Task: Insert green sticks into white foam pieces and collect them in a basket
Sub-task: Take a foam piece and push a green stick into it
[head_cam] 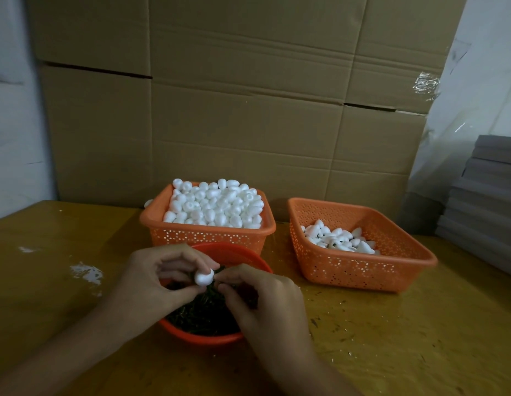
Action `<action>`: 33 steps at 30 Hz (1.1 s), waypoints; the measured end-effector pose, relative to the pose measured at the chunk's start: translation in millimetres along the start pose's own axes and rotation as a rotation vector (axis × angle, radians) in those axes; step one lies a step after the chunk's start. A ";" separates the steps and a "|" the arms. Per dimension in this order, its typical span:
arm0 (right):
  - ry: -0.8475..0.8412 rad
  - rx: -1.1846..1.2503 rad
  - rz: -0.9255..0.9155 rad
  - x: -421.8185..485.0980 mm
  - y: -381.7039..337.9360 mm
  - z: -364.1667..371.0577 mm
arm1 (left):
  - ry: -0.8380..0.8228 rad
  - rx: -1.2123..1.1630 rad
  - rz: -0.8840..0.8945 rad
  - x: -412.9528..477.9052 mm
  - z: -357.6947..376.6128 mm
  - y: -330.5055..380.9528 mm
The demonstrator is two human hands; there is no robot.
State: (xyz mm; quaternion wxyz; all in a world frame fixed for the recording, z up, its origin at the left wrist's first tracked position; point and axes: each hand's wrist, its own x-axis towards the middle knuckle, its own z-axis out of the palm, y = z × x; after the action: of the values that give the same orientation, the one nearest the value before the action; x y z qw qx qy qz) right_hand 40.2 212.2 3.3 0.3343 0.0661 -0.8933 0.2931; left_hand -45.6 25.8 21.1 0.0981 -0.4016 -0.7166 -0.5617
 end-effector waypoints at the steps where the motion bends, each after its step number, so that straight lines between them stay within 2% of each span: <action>1: -0.001 -0.002 0.002 0.1 -0.3 -0.1 | 0.000 0.001 0.002 -0.1 0.0 0.1; 23: -0.041 -0.052 0.018 0.9 -6.7 -6.8 | 0.007 0.046 0.078 0.2 0.1 -6.6; 33: 0.029 -0.040 0.010 -2.7 -7.8 -3.1 | 0.004 0.078 0.113 0.1 -1.3 -7.7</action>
State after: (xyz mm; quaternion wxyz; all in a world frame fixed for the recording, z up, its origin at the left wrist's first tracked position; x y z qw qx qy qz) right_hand 46.4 207.4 7.2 0.3472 0.0506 -0.8942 0.2779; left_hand -51.4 24.3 15.9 0.1465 -0.4364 -0.7139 -0.5276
